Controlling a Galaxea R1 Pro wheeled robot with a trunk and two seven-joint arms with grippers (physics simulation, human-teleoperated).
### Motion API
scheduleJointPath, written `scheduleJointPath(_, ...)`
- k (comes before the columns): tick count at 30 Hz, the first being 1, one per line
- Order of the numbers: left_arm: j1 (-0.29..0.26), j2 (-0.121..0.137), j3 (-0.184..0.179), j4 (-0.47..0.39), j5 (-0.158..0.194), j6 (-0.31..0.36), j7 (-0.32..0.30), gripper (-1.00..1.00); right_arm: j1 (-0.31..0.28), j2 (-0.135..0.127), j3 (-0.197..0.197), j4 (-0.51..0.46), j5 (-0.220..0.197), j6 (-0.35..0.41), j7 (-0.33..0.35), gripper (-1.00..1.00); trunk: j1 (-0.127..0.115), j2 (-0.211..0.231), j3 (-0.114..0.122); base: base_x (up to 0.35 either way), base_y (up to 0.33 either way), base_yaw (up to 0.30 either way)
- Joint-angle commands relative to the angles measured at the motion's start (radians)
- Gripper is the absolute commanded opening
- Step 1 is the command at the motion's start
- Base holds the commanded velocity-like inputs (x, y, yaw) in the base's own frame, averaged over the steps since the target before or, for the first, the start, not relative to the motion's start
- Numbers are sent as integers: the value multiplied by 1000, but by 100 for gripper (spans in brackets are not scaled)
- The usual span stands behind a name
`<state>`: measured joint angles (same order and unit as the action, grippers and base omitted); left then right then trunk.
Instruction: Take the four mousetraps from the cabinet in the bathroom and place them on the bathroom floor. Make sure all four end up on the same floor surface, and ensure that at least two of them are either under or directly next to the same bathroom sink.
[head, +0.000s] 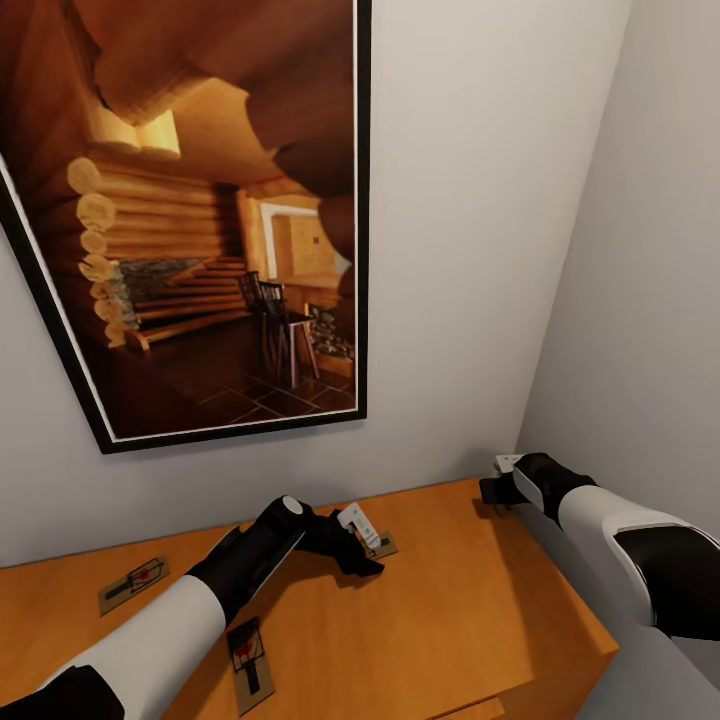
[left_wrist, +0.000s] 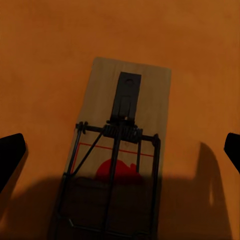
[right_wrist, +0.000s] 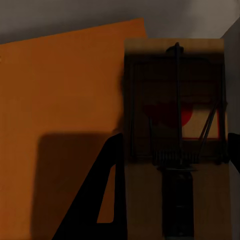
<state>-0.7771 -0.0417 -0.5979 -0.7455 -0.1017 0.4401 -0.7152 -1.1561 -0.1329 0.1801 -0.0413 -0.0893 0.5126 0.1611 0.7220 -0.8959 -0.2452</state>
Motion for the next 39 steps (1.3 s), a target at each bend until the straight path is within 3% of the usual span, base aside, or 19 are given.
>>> scheduleJointPath(1,-1,0,1,-1,-9,3,-6,100,0,-1,9,-2,-10,6,3,-100,0,-1,-1,0,0,0)
scheduleJointPath(39,-1,1,3,0,-9,3,-4,100,0,9,9,-3,-6,4,3,-100,4,-8,-5,0,0,0)
